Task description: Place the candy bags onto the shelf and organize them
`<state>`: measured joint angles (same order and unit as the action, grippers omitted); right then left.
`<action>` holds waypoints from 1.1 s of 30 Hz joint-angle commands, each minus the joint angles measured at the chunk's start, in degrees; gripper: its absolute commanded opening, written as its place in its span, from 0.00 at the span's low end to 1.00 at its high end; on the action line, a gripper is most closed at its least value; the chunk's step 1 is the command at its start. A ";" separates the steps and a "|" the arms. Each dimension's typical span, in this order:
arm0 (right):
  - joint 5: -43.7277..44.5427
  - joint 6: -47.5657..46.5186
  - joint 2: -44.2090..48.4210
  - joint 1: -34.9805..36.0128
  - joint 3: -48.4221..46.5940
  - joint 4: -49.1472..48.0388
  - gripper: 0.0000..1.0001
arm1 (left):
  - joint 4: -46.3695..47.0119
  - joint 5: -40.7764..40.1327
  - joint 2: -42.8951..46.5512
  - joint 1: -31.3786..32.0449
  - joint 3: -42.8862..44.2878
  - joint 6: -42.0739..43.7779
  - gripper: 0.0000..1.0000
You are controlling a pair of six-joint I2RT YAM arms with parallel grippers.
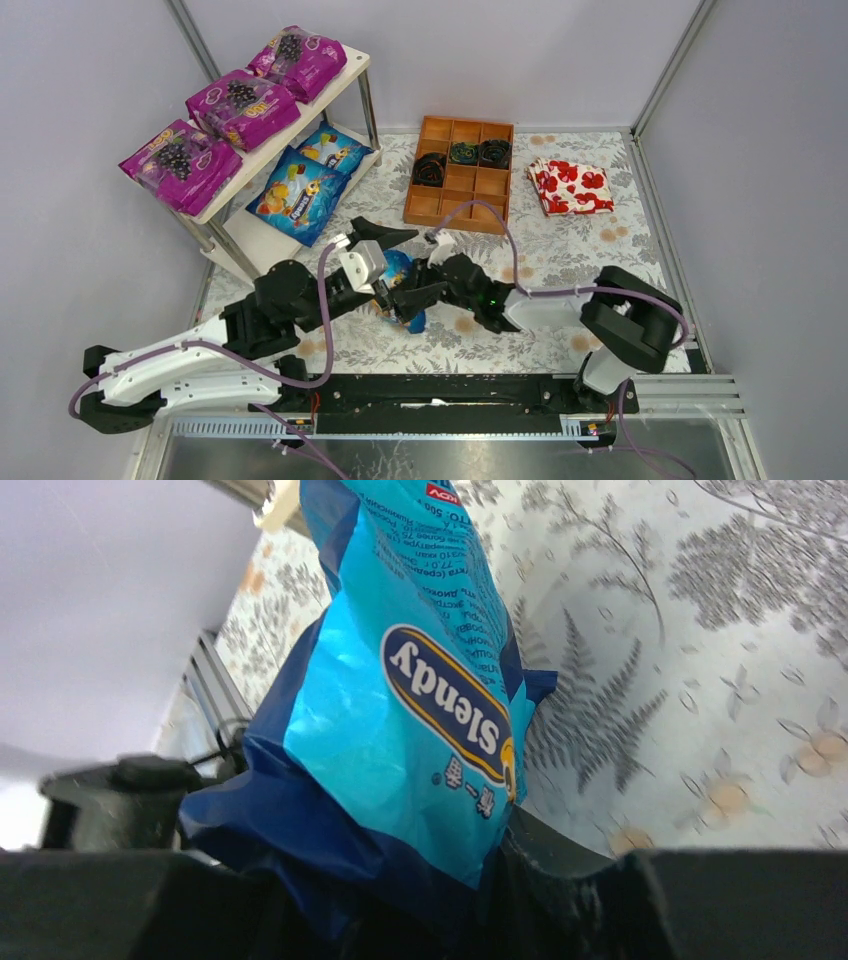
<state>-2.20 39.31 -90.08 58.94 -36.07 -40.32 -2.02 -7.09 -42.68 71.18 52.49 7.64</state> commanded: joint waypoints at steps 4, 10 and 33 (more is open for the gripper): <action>1.29 11.95 -9.10 -0.67 -18.89 -6.34 0.07 | 8.16 -1.42 4.75 -1.84 -3.94 -1.51 0.99; -2.87 15.80 -20.10 -0.69 -34.79 -8.15 0.00 | 6.76 -2.49 10.37 -6.30 -4.69 -4.09 0.99; -2.99 19.14 -40.74 -0.30 -70.55 -5.28 0.00 | -3.84 -4.36 22.73 -6.58 4.72 -9.06 0.99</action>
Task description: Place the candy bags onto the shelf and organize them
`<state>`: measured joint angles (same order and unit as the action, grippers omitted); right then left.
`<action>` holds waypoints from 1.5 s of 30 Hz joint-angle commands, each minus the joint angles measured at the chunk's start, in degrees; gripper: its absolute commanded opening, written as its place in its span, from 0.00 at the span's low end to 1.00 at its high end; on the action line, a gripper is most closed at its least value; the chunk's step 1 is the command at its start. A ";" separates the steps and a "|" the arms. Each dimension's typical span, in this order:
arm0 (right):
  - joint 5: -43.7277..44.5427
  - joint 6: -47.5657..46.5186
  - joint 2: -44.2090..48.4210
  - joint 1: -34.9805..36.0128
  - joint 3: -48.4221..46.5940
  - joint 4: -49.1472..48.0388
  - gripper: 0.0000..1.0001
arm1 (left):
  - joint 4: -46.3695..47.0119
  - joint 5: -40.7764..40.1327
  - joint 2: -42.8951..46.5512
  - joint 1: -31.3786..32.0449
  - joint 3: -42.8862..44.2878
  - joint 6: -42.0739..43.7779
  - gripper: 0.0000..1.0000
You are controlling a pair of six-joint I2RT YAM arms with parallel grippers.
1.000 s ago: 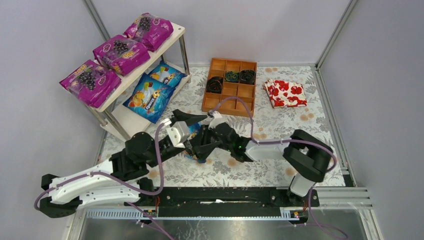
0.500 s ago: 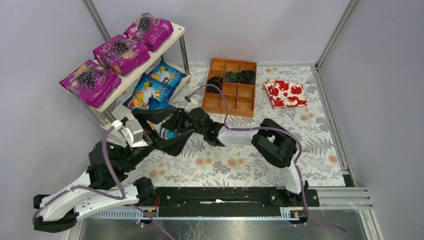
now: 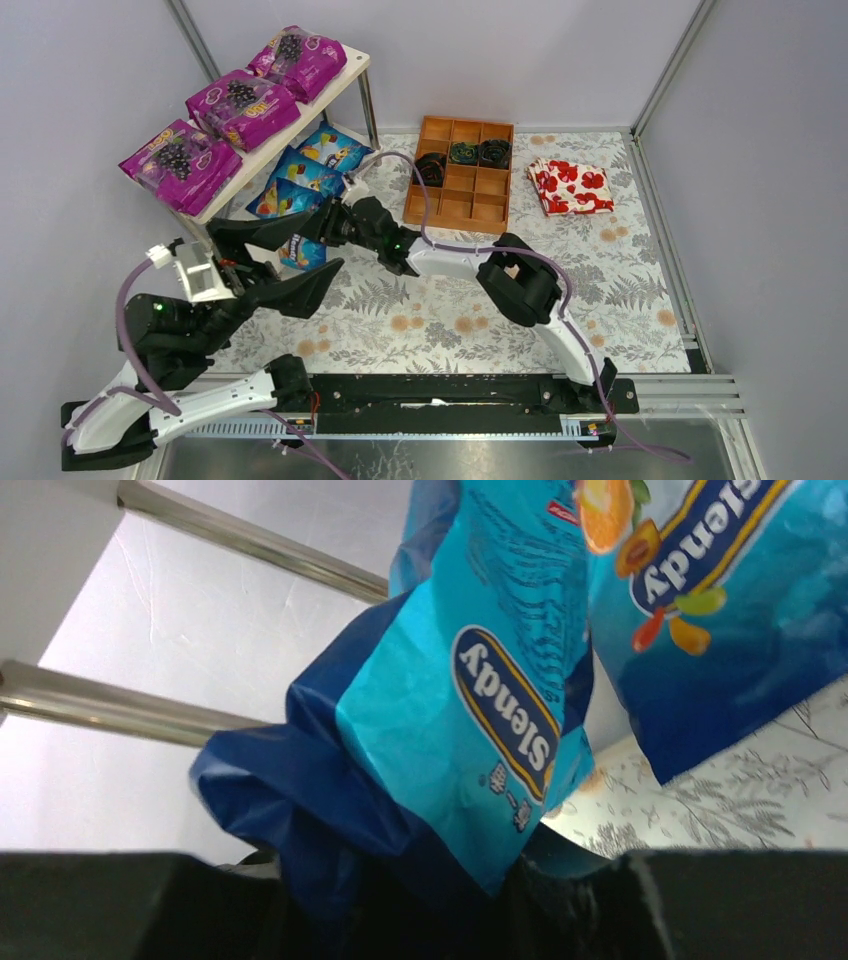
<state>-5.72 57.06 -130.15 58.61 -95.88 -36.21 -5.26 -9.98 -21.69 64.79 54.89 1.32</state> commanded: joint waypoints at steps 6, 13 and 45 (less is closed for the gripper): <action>-0.56 0.56 -9.60 1.11 -27.46 -4.05 0.00 | -2.01 1.55 2.63 -0.20 2.33 -2.49 0.99; 3.41 -2.55 -9.84 2.44 -29.90 -3.73 0.00 | -2.94 3.20 3.45 -0.20 2.00 -3.78 0.99; 8.52 -9.32 -17.56 3.56 -44.30 16.14 0.56 | 0.25 3.02 2.45 -0.20 -0.90 -4.46 0.99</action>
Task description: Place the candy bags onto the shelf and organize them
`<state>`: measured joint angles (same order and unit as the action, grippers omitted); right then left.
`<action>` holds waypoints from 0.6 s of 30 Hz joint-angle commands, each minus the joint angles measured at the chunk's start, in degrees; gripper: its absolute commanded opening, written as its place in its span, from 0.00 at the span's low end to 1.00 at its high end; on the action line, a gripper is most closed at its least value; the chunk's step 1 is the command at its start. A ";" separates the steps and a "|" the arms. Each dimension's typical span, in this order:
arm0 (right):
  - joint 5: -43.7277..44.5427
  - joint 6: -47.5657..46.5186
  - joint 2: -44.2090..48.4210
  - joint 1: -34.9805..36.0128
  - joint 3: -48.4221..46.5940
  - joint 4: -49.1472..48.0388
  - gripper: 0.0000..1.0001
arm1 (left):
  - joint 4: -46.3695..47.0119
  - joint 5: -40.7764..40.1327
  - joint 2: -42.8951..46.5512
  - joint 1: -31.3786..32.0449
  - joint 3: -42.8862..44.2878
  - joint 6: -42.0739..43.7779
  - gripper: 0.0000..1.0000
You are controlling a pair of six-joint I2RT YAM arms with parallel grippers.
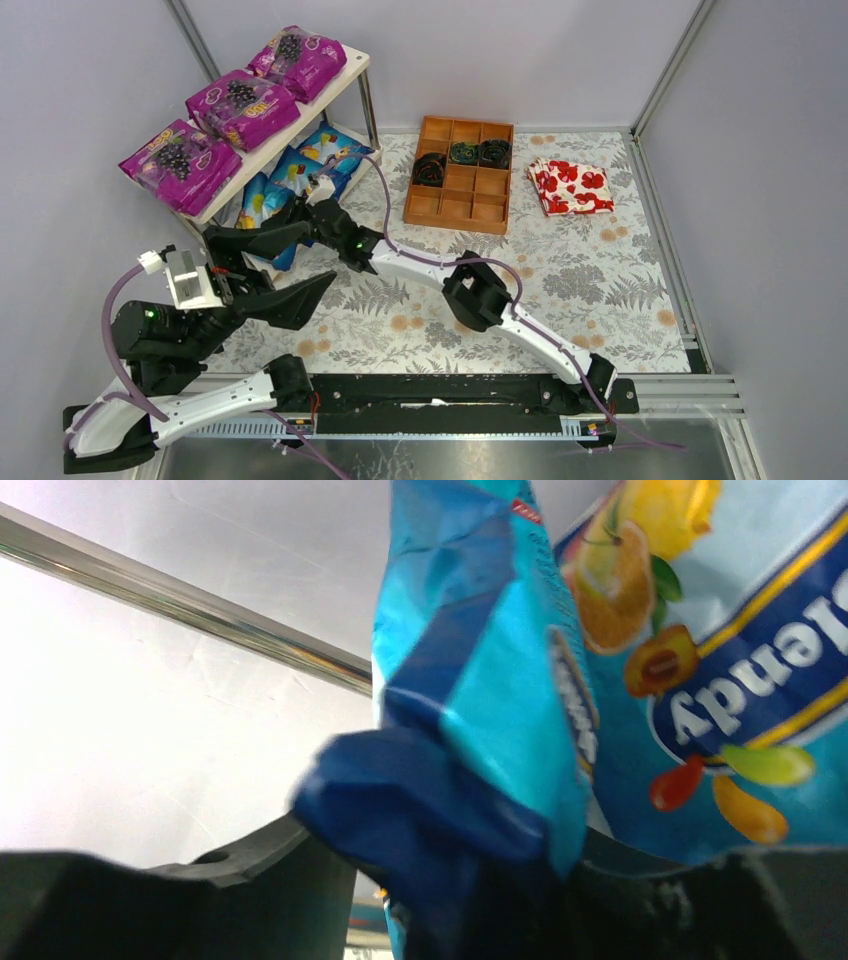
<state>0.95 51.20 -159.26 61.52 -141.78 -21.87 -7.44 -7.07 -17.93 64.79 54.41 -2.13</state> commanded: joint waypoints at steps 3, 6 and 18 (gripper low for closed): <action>1.58 -4.82 14.78 0.62 4.42 4.16 0.65 | 2.61 0.03 -1.79 -0.20 -0.70 -1.20 0.99; 1.31 -6.50 16.85 0.55 5.76 6.72 0.75 | 2.83 0.27 -2.30 -0.20 -0.71 -1.61 0.99; 2.55 -10.58 24.70 0.53 16.04 11.36 0.72 | 2.96 0.48 -3.41 -0.20 -1.32 -2.53 0.99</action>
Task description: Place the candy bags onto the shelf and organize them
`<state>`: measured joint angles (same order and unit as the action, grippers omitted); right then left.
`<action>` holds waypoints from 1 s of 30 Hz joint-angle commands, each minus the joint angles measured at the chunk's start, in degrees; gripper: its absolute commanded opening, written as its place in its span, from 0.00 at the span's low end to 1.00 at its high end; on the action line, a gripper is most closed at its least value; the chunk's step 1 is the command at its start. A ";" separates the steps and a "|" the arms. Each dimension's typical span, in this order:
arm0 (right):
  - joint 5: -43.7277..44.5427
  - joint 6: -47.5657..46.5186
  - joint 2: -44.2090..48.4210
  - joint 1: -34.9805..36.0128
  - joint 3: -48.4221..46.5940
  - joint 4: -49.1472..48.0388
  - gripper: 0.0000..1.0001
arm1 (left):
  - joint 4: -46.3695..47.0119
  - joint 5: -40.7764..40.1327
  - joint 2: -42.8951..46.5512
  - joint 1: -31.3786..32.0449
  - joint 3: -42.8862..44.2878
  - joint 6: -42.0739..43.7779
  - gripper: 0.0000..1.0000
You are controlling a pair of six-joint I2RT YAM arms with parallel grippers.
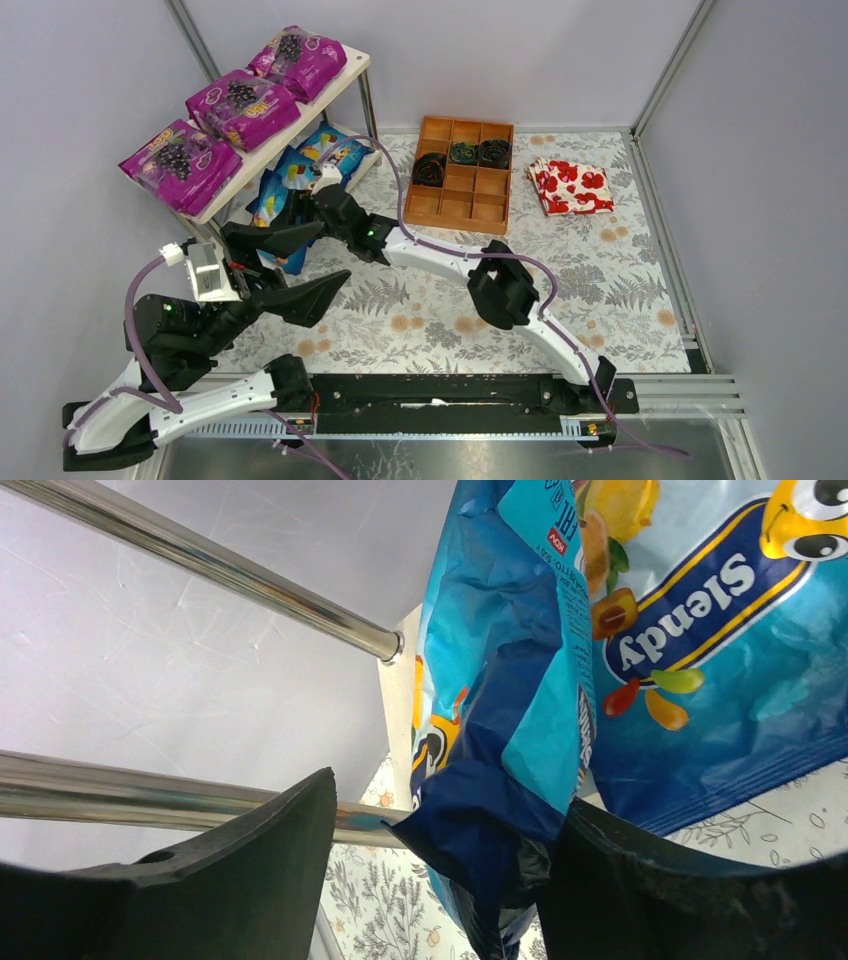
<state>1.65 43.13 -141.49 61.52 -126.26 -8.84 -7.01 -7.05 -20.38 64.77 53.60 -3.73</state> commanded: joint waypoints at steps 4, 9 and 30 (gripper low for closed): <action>1.43 -3.03 7.65 0.53 2.28 -1.45 0.61 | 2.54 0.37 -1.11 -0.17 -0.69 -0.93 0.99; 1.51 -4.45 9.28 0.53 4.72 -1.35 0.44 | 2.53 0.38 -1.26 -0.18 -0.91 -0.93 0.99; -3.12 -10.40 -16.54 0.49 -19.81 -17.05 0.08 | 3.09 0.29 -0.69 -0.17 -2.15 -0.46 0.99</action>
<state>-3.33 33.41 -154.56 61.39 -137.51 -18.24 -6.24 -6.90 -20.75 64.79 52.31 -4.19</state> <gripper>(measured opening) 0.206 0.987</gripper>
